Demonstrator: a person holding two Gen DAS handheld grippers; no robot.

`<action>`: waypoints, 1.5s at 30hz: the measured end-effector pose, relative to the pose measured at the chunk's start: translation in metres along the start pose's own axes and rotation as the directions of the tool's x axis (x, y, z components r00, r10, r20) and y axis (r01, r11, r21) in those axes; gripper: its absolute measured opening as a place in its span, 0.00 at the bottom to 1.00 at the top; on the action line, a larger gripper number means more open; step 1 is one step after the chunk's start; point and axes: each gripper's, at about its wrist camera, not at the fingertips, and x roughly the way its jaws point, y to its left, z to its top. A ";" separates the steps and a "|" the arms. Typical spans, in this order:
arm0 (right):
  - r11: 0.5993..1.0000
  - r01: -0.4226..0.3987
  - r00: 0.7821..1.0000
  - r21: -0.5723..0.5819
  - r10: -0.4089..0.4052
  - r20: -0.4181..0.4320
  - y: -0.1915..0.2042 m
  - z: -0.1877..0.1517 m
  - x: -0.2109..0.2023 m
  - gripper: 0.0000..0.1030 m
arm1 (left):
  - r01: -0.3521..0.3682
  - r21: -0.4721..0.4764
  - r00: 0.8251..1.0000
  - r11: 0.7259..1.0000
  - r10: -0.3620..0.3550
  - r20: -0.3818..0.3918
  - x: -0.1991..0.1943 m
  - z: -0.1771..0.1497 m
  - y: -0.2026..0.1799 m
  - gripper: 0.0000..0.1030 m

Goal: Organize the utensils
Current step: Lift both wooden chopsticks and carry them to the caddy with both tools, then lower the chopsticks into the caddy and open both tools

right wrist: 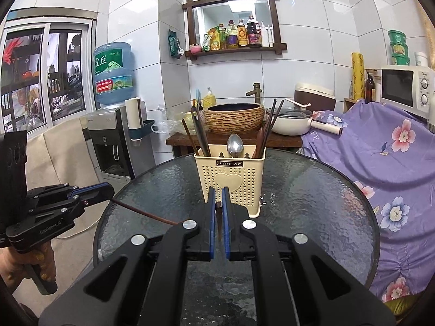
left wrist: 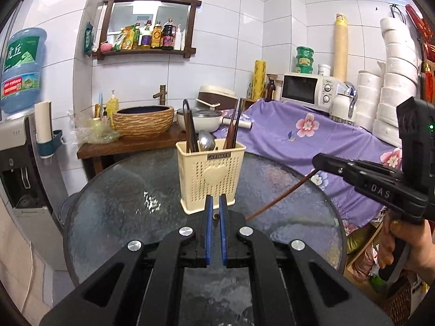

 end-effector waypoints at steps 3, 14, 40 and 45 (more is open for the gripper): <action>1.000 -0.018 1.000 -0.009 0.018 -0.015 -0.002 0.011 0.008 0.05 | 0.013 0.007 1.000 1.000 -0.013 0.006 0.006 0.010 0.000 0.04; 0.995 -0.098 0.989 0.016 0.100 -0.108 -0.011 0.061 0.048 0.05 | 0.086 0.017 0.995 0.996 -0.085 -0.044 0.041 0.059 0.002 0.04; 0.993 -0.108 0.988 0.040 0.112 -0.111 -0.032 0.160 0.062 0.05 | 0.200 -0.033 0.977 0.979 -0.202 -0.061 0.052 0.164 0.017 0.04; 0.996 -0.085 0.993 0.003 0.085 -0.080 -0.034 0.206 0.059 0.05 | 0.198 -0.025 0.980 0.980 -0.198 -0.008 0.043 0.210 0.023 0.04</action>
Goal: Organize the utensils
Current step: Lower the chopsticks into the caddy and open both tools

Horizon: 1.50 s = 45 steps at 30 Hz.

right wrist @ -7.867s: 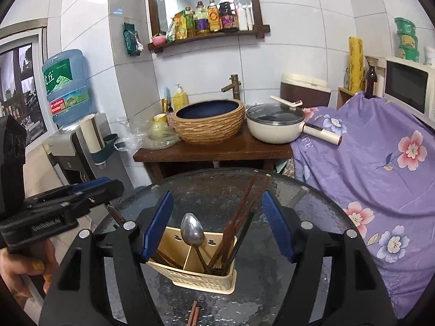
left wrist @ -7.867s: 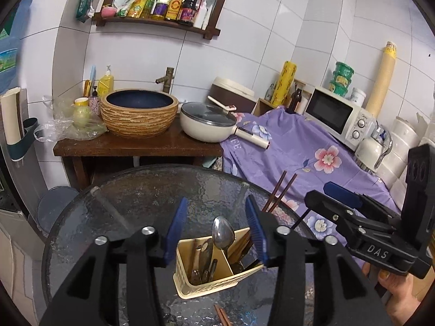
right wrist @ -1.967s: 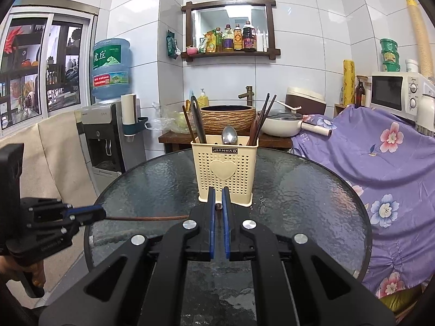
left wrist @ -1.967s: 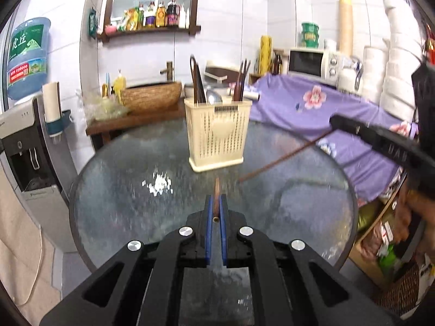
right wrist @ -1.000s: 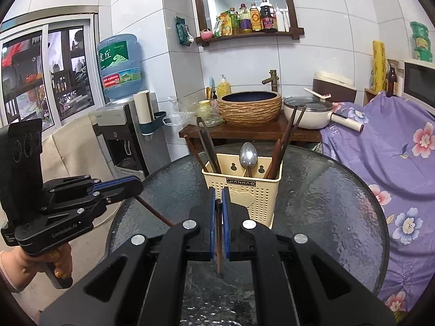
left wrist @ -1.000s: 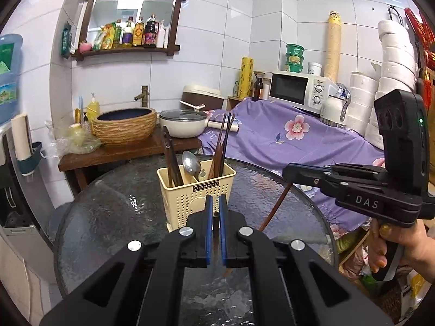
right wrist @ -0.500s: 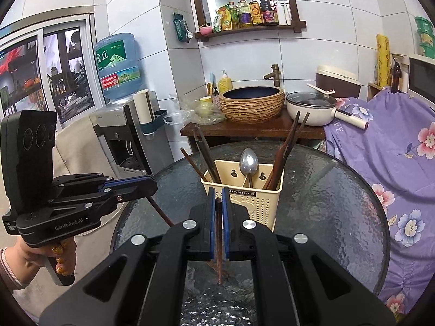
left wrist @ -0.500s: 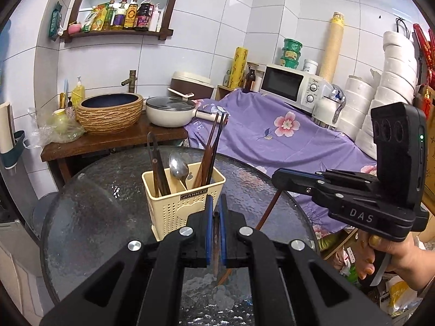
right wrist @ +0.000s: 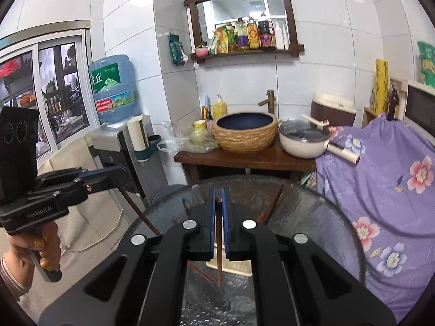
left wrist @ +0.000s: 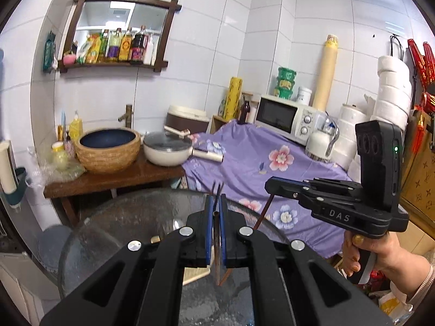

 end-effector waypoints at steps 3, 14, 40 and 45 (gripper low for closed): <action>0.999 0.024 0.999 -0.023 -0.023 0.029 0.002 0.026 -0.003 0.05 | -0.040 0.036 0.998 0.999 0.038 0.046 -0.005 0.027 -0.003 0.04; 0.996 0.091 0.994 -0.018 -0.089 0.064 -0.005 0.071 0.025 0.05 | -0.140 0.028 0.988 0.990 0.138 0.071 0.029 0.055 0.010 0.04; 0.991 0.116 0.991 0.069 -0.111 -0.080 -0.039 -0.008 0.116 0.05 | -0.214 -0.034 0.974 0.976 0.210 -0.080 0.114 -0.019 0.048 0.04; 0.990 0.118 0.989 0.082 -0.111 -0.094 -0.044 -0.018 0.122 0.05 | -0.214 -0.031 0.973 0.976 0.209 -0.101 0.119 -0.028 0.050 0.04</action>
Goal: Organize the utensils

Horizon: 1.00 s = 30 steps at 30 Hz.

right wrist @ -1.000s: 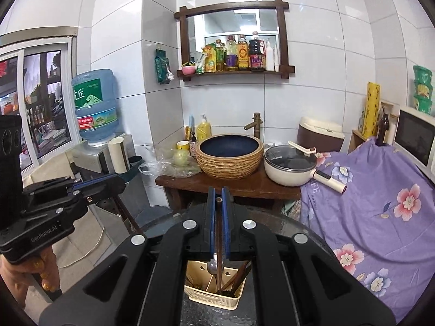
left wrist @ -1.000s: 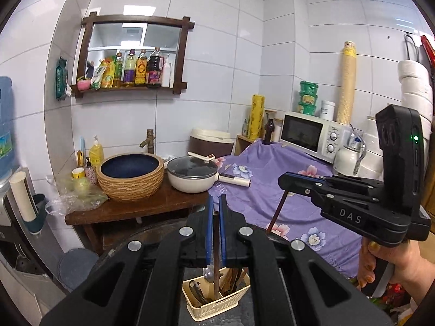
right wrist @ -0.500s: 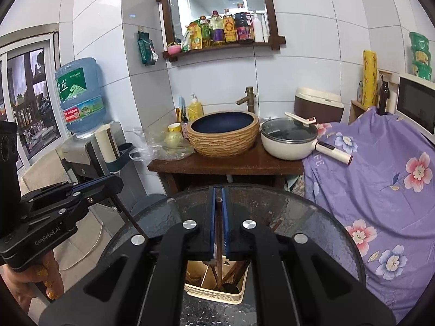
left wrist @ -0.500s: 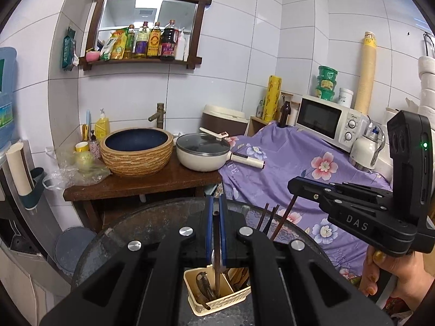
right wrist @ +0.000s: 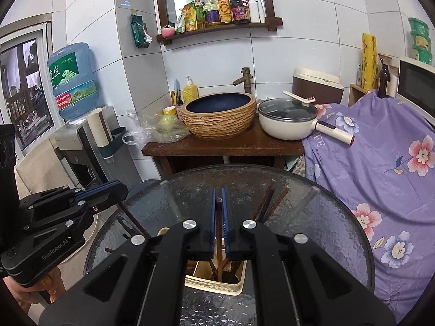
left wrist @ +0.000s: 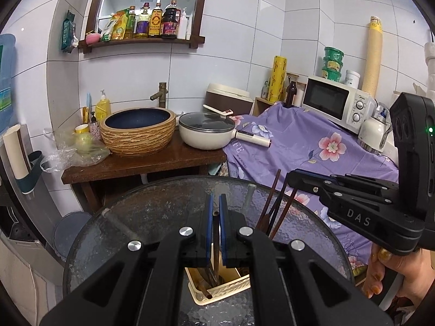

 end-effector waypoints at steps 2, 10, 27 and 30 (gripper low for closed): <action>1.000 0.000 1.000 0.002 0.000 -0.003 -0.001 -0.002 0.002 0.05 | -0.001 -0.005 1.000 1.000 0.001 -0.006 0.002 -0.003 0.001 0.04; 1.000 0.016 1.000 0.016 -0.017 0.004 -0.006 -0.004 0.004 0.05 | -0.005 0.003 1.000 1.000 0.005 -0.021 0.007 -0.010 0.001 0.04; 0.997 0.071 0.993 0.040 -0.075 0.087 -0.017 -0.002 -0.012 0.69 | -0.007 -0.015 0.999 1.000 0.008 0.039 -0.005 -0.001 0.000 0.40; 0.994 0.111 0.985 0.023 -0.113 0.134 -0.015 -0.005 -0.025 0.81 | -0.020 -0.016 0.994 1.000 0.021 0.103 -0.022 0.003 0.000 0.71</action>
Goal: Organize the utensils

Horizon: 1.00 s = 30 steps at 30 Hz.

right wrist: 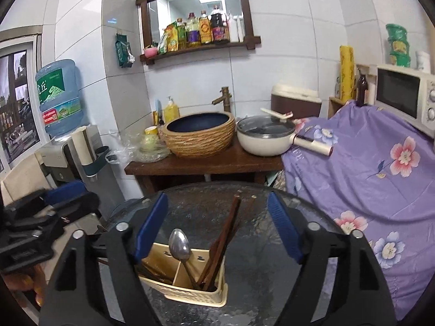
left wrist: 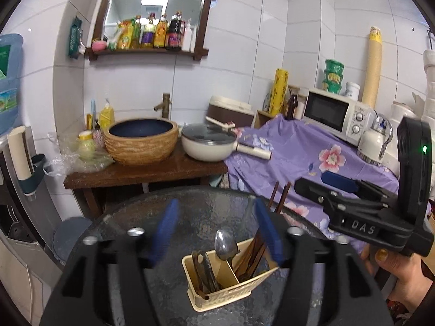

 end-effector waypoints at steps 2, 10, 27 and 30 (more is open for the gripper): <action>0.999 0.032 0.999 -0.015 -0.031 0.032 0.001 -0.005 -0.014 0.88 | -0.036 0.017 0.997 0.999 0.035 0.063 -0.015 0.000 -0.002 0.94; 0.993 0.119 0.983 -0.002 -0.117 0.141 0.008 -0.084 -0.107 0.95 | -0.201 0.105 0.964 0.974 0.178 0.197 -0.096 -0.063 -0.014 0.94; 0.991 0.137 0.982 -0.015 -0.134 0.131 0.093 -0.269 -0.264 0.95 | -0.280 -0.068 0.953 0.958 0.286 0.102 -0.233 -0.239 -0.048 0.94; 0.987 0.160 0.980 -0.019 -0.157 0.121 0.097 -0.283 -0.276 0.95 | -0.271 -0.056 0.957 0.961 0.275 0.094 -0.245 -0.253 -0.054 0.94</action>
